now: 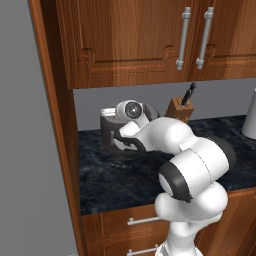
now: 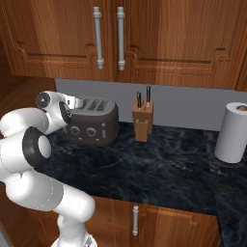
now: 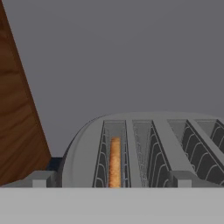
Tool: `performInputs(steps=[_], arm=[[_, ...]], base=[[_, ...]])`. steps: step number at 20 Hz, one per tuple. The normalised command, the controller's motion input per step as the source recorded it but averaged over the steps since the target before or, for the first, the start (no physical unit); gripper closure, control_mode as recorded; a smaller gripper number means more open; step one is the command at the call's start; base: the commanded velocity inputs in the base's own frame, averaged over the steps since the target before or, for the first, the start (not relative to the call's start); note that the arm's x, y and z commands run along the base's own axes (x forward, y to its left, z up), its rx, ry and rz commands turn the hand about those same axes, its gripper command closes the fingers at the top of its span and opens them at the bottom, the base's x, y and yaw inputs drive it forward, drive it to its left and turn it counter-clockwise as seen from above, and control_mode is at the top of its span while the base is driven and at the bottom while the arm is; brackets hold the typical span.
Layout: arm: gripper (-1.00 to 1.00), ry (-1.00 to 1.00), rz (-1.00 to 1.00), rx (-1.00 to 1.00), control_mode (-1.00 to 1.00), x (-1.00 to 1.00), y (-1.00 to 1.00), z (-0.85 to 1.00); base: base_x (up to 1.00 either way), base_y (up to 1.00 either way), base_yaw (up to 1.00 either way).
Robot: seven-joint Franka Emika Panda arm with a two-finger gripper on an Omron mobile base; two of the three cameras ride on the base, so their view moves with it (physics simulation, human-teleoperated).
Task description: Start the toaster. Once the lever pops up, take the bread to the plate on the dining counter.
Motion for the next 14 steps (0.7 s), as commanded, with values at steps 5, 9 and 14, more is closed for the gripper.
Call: performInputs(steps=[5,9,14], arm=[[-1.00,0.00,0.00,0.00,-1.00,0.00,0.00,0.00],[-1.00,0.00,0.00,0.00,-1.00,0.00,0.00,0.00],[-1.00,0.00,0.00,0.00,-1.00,0.00,0.00,0.00]], base=[[0.00,0.00,0.00],[0.00,0.00,0.00],[0.00,0.00,0.00]])
